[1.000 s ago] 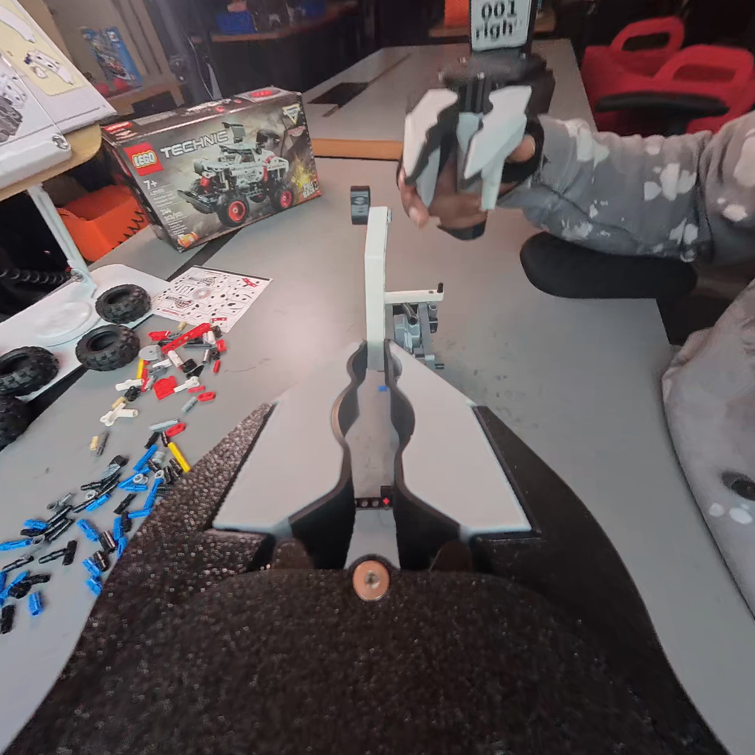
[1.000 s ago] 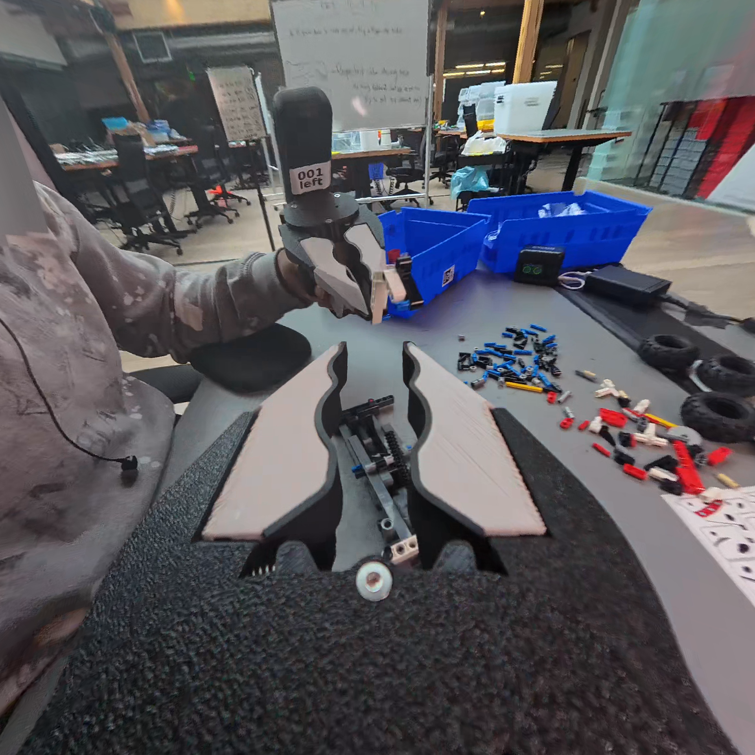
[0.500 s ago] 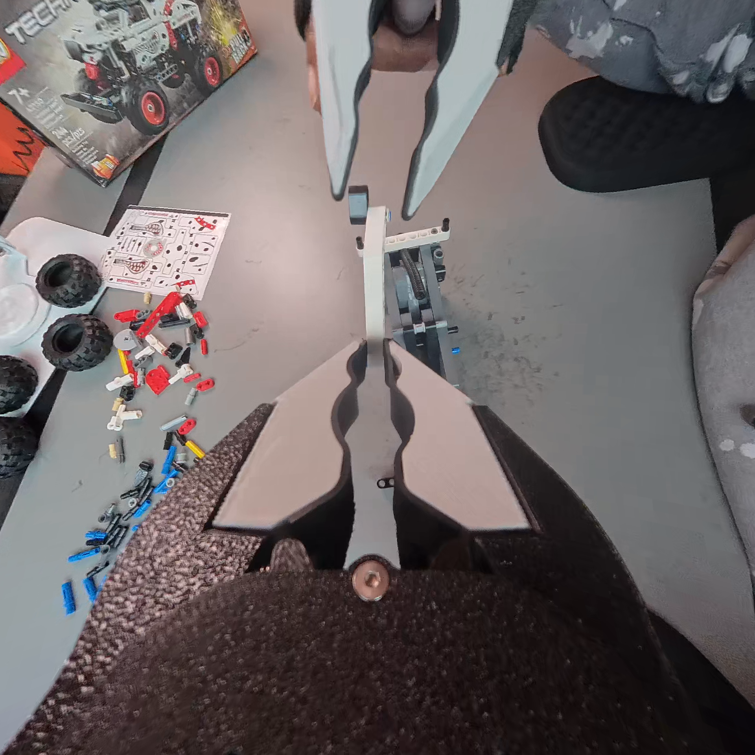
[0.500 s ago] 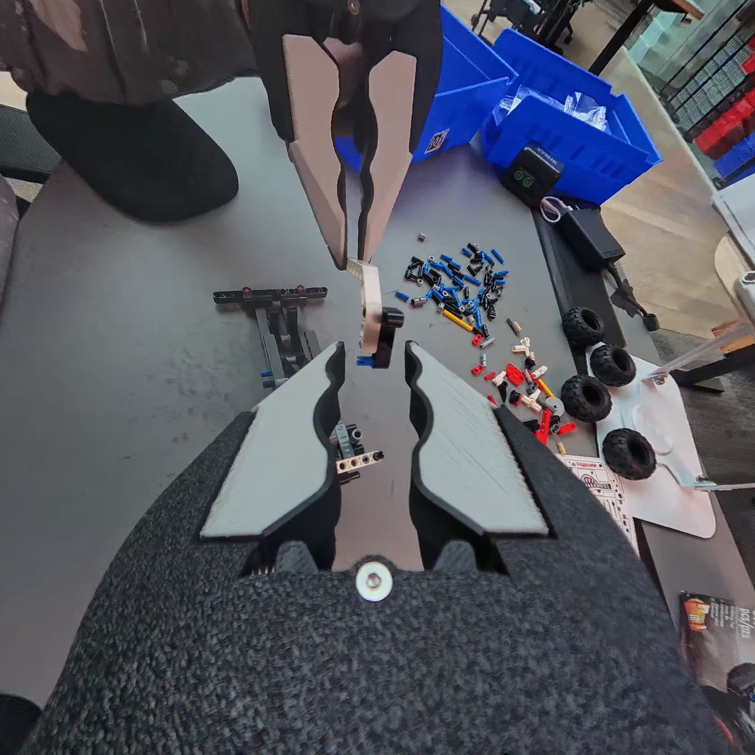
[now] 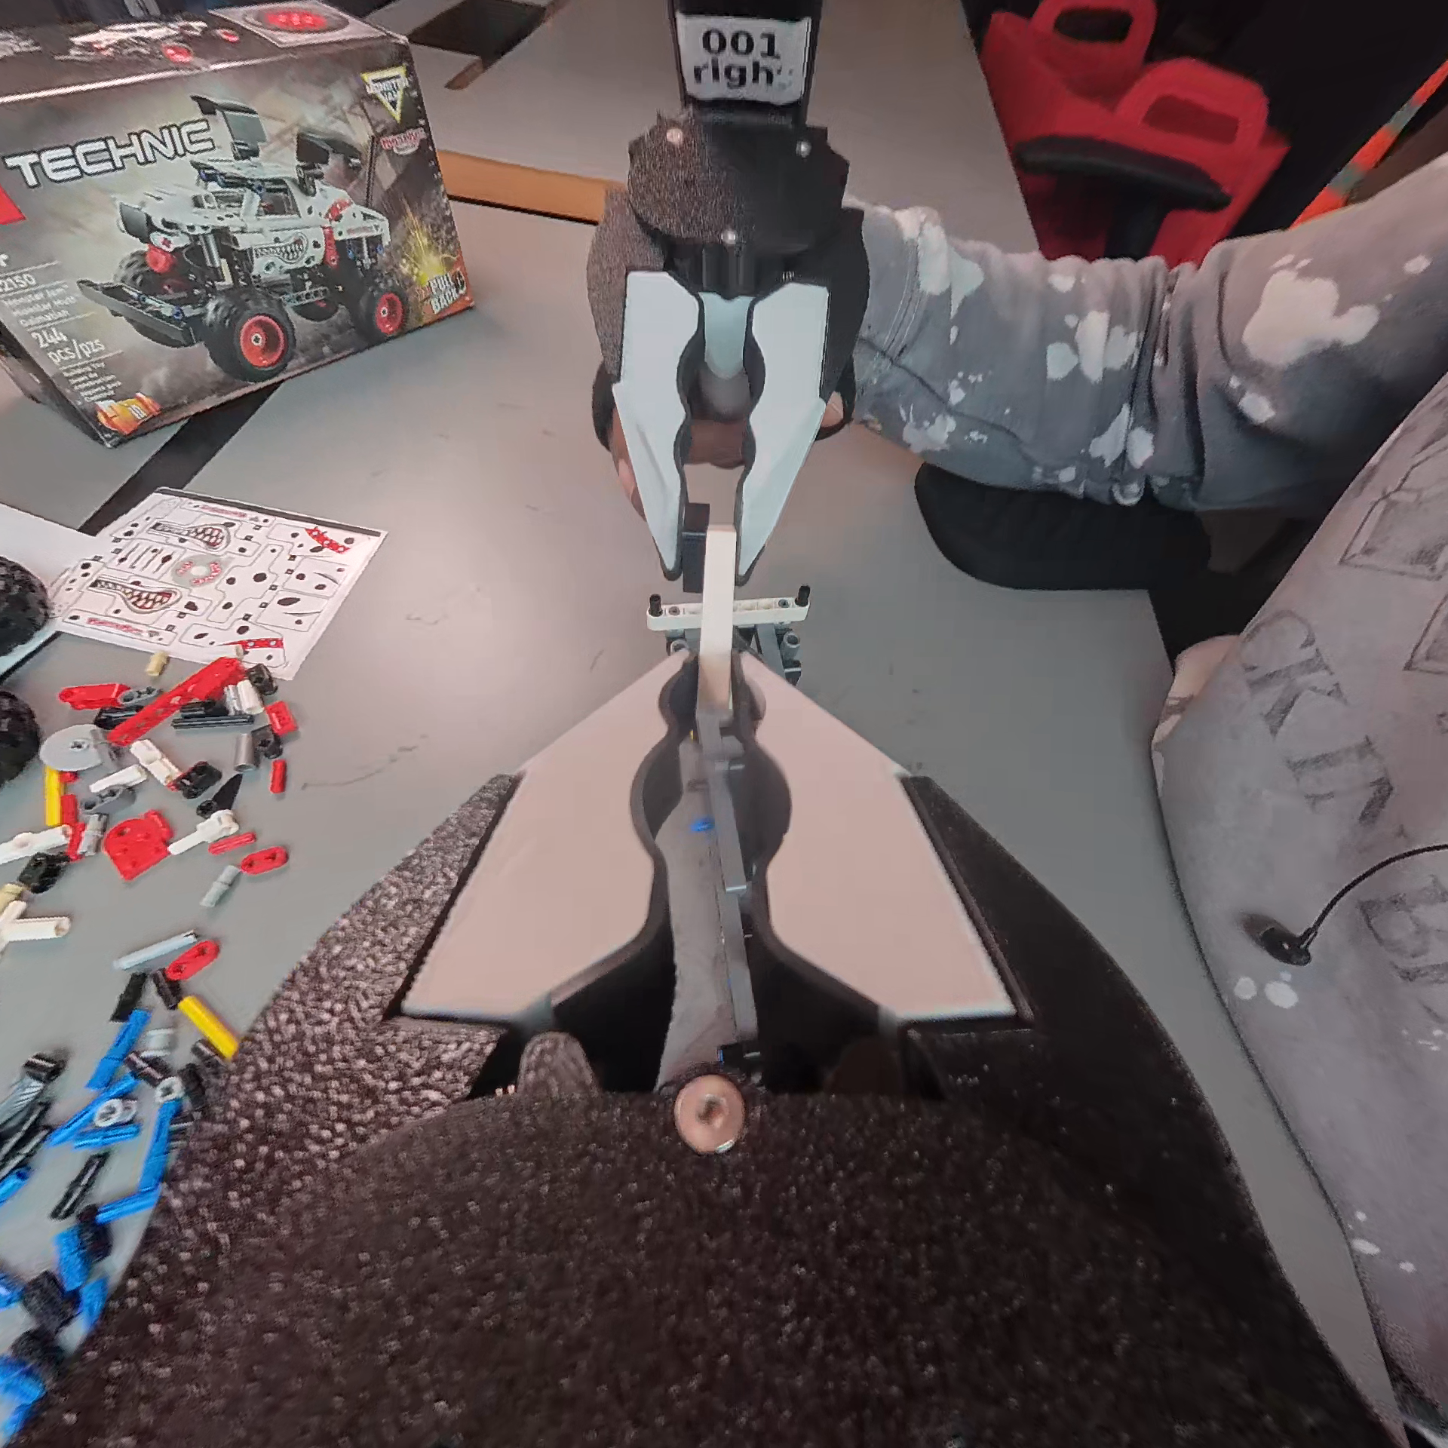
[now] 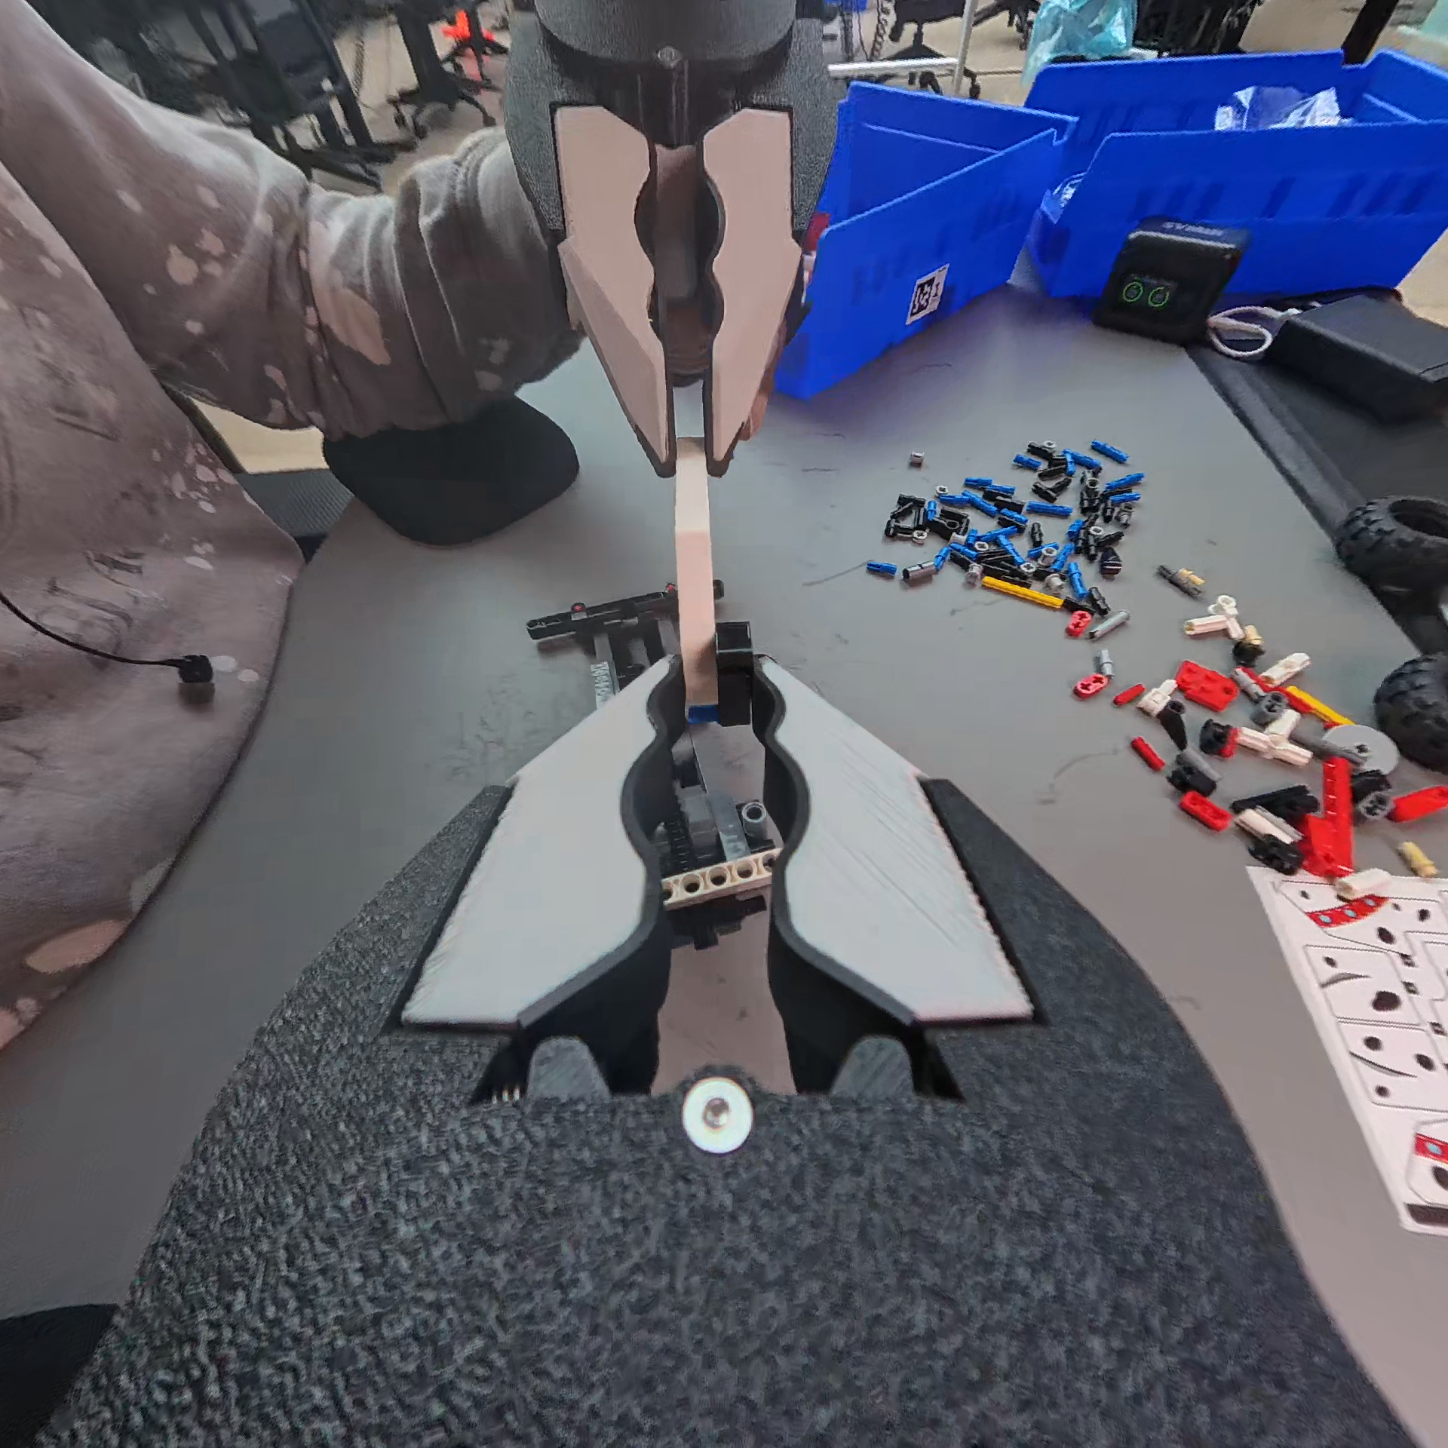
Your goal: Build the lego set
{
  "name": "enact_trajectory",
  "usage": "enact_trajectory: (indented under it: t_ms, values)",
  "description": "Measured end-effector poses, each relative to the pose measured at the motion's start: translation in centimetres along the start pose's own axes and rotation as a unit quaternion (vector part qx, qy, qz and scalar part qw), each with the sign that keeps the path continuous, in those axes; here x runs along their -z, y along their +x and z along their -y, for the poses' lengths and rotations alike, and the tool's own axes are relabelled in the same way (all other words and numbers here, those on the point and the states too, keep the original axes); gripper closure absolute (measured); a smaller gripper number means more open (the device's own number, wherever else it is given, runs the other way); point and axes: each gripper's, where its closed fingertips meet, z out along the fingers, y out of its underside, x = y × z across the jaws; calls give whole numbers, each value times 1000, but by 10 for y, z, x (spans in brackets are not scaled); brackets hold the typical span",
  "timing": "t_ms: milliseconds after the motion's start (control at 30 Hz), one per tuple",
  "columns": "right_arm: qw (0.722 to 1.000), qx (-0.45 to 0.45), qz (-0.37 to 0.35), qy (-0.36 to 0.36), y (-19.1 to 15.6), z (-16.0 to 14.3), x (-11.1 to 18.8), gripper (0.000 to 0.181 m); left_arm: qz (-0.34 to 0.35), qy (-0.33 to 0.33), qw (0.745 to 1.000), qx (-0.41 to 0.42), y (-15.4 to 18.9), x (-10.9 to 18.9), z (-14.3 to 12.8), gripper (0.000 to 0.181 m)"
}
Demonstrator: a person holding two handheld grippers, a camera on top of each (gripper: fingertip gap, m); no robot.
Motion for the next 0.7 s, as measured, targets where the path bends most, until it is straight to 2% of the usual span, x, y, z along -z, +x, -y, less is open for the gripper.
enact_trajectory:
  t_ms: [100,267,400,433,700]
  values:
    - [998,-50,31,33,0,0,1,165,-10,42,998,42,-2,-1,2,170]
    - [990,-90,64,90,-1,8,7,165,-28,100,990,100,1,-3,0,155]
    - [981,-106,90,131,-4,18,7,166,-36,143,980,130,3,-1,12,160]
    - [981,-102,95,136,-6,20,7,166,-31,143,981,124,3,-1,13,164]
    - [980,-65,89,168,-12,29,12,165,51,101,993,-17,14,-1,15,165]
